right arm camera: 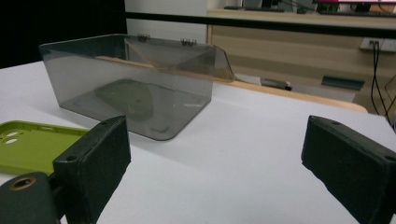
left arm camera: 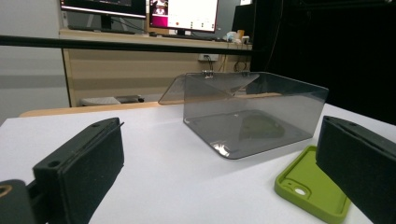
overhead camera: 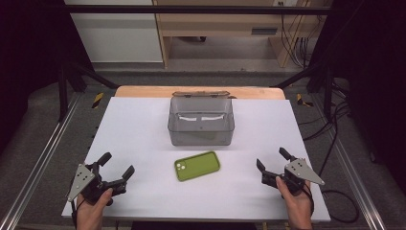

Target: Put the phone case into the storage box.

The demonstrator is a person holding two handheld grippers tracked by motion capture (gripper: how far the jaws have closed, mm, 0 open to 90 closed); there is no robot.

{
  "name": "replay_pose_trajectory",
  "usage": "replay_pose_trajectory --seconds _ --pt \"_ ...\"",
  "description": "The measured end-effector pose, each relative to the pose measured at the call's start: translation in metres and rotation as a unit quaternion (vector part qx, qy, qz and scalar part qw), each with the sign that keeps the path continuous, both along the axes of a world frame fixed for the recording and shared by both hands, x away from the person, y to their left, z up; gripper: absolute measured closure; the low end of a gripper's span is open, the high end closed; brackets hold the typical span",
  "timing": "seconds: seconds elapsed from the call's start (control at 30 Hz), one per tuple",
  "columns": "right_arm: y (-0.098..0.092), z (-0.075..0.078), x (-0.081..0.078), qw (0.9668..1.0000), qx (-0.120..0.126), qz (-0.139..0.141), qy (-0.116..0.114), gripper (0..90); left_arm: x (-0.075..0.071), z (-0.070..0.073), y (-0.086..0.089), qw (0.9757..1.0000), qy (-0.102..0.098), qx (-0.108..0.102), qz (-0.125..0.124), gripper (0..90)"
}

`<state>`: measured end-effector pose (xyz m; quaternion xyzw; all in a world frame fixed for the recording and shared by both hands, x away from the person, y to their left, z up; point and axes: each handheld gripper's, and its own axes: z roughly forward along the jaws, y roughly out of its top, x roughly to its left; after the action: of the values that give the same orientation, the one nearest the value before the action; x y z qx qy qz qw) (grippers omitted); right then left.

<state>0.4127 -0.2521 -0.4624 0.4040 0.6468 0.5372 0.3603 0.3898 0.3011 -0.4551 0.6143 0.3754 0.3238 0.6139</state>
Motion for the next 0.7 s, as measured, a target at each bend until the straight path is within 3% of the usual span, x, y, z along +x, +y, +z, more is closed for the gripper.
replay_pose_trajectory --seconds 0.1,0.37,0.4,0.5,0.53,0.57,0.6,0.7 --pt "0.001 0.000 0.002 0.9993 0.007 0.005 0.035 7.3 0.000 0.000 0.000 1.0000 0.004 -0.001 -0.002 1.1" --pt "0.006 -0.002 0.004 0.9975 0.005 0.013 0.069 6.3 0.000 -0.001 -0.002 0.9999 0.010 0.002 -0.005 1.3" --pt "0.009 -0.003 0.005 0.9962 0.004 0.017 0.085 5.9 0.000 -0.001 -0.002 0.9999 0.010 0.003 -0.004 1.3" --pt "0.013 -0.004 0.005 0.9959 -0.003 0.020 0.089 5.5 -0.001 -0.001 -0.002 0.9999 0.009 0.006 -0.005 1.3" --pt "0.022 -0.003 0.007 0.9946 -0.019 0.018 0.100 5.5 -0.002 -0.001 -0.001 0.9999 0.009 0.004 -0.002 1.3" --pt "0.022 -0.003 0.007 0.9946 -0.019 0.018 0.100 5.5 -0.002 -0.001 -0.001 0.9999 0.009 0.004 -0.002 1.3" --pt "0.030 -0.003 0.009 0.9924 -0.041 0.020 0.114 5.7 -0.002 -0.001 -0.001 0.9999 0.010 0.003 -0.002 1.3" --pt "0.042 0.000 0.011 0.9896 -0.061 0.030 0.126 7.7 -0.002 -0.002 0.000 0.9999 0.012 0.004 -0.001 1.4"
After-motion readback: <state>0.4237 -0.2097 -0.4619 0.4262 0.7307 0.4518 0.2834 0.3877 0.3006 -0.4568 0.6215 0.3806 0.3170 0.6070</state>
